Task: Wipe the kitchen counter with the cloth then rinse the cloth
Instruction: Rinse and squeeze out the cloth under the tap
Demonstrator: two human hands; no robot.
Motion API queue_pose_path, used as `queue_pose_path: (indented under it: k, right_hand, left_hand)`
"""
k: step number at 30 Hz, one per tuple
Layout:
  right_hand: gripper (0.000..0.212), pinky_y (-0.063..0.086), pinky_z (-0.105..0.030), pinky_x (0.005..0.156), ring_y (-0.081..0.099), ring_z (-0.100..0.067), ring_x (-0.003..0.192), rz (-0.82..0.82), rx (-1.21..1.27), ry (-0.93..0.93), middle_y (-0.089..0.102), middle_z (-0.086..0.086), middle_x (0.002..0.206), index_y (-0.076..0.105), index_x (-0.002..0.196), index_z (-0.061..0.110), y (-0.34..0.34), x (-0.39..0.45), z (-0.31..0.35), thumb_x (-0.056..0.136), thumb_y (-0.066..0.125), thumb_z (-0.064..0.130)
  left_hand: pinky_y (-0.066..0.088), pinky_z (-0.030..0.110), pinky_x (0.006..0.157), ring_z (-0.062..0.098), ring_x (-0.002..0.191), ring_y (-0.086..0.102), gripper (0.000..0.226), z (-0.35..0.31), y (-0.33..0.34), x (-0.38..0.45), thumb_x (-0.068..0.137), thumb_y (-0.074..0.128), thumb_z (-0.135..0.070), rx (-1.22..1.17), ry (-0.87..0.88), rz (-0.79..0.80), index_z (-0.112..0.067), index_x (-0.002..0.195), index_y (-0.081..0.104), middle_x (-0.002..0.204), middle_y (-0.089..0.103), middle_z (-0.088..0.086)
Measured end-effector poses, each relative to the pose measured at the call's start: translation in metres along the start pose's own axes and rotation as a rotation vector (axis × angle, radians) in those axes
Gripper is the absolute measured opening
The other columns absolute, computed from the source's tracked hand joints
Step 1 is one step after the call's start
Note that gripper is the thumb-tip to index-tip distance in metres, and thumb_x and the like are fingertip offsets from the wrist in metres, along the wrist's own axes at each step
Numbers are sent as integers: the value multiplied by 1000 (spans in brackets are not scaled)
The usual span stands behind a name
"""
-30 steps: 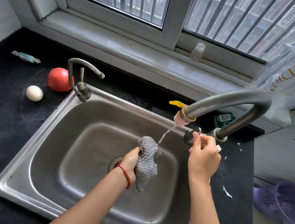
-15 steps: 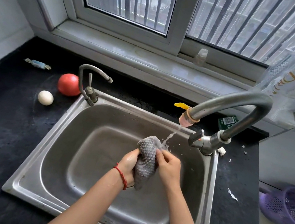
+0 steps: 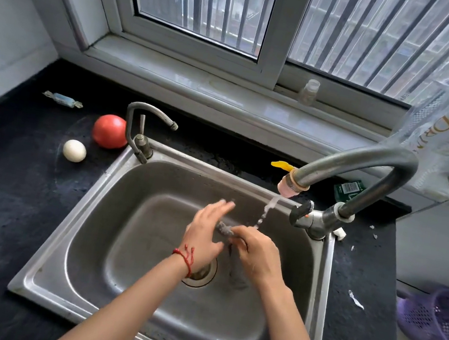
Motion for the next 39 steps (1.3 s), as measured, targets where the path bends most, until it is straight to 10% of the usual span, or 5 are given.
queue_pose_path:
  k: [14, 22, 28, 34, 39]
  right_hand:
    - [20, 32, -29, 63, 58, -27, 89, 281, -67, 319, 69, -9, 89, 58, 69, 14, -5, -19, -50, 82, 61, 30]
    - [31, 48, -31, 65, 62, -22, 65, 2, 1191, 956, 67, -9, 67, 66, 68, 11, 23, -12, -27, 89, 53, 30]
    - [12, 48, -37, 74, 60, -28, 79, 12, 909, 658, 65, -13, 72, 68, 71, 10, 2, -4, -34, 81, 63, 6]
    - [19, 54, -31, 67, 67, -20, 68, 126, 1358, 562, 71, -9, 71, 68, 80, 3, -12, 1, -18, 85, 50, 7]
    - [30, 60, -34, 65, 70, -24, 68, 91, 1766, 657, 71, -13, 76, 66, 88, 1, -5, -3, -27, 69, 57, 23]
  left_hand:
    - [48, 21, 69, 16, 73, 65, 8, -9, -16, 9, 70, 74, -14, 41, 114, -74, -8, 77, 74, 75, 74, 9]
    - [50, 29, 80, 20, 83, 66, 57, -33, 10, -10, 56, 49, -50, -21, 17, -62, -11, 89, 72, 89, 72, 8]
    - [44, 14, 84, -6, 90, 60, 49, -13, 14, -19, 53, 49, -33, -350, 51, 81, -19, 96, 69, 94, 63, -12]
    - [34, 27, 110, 6, 124, 45, 103, -10, 31, -7, 33, 85, -40, -317, 53, 212, -48, 123, 36, 129, 49, -13]
    - [52, 30, 74, 2, 72, 57, 40, -8, 37, 0, 46, 76, -19, -279, -55, 285, -40, 77, 59, 75, 65, -15]
Point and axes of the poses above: each hand's wrist, its own x-axis towards the middle knuckle, its own y-axis out of the palm, z = x × y, the point moved 5 cm from there along x, towards the middle knuckle
